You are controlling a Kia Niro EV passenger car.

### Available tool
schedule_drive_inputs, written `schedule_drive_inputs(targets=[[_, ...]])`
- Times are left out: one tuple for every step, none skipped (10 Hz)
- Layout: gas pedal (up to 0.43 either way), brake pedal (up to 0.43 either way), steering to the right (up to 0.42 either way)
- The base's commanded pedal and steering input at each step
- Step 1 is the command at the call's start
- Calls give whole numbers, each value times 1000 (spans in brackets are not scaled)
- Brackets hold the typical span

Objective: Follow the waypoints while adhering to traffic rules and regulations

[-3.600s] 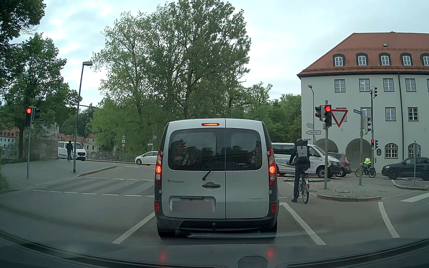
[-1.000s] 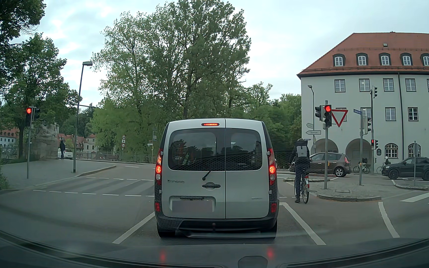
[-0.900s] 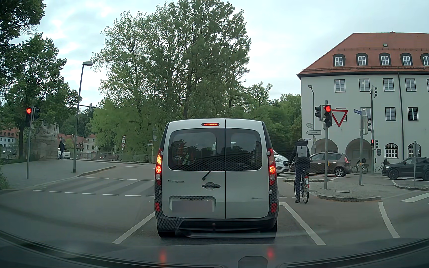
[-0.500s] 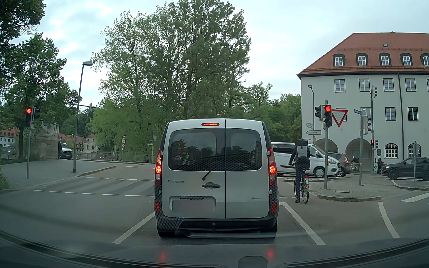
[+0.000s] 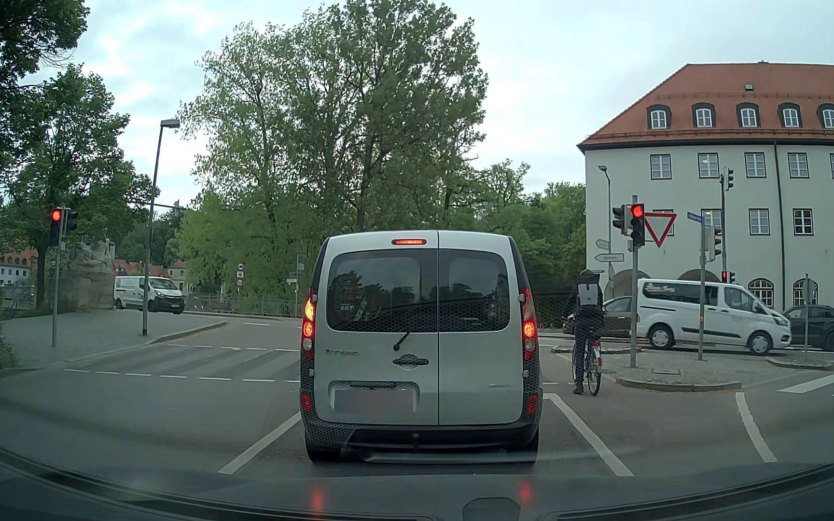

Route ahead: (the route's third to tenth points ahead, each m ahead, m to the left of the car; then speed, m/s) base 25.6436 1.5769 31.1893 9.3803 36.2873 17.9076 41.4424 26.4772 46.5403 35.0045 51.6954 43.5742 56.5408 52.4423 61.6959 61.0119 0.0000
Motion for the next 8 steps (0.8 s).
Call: schedule_drive_inputs(targets=[[0,244,-5],[0,244,-5],[0,244,-5],[0,244,-5],[0,244,-5],[0,244,-5],[0,244,-5],[0,244,-5]])
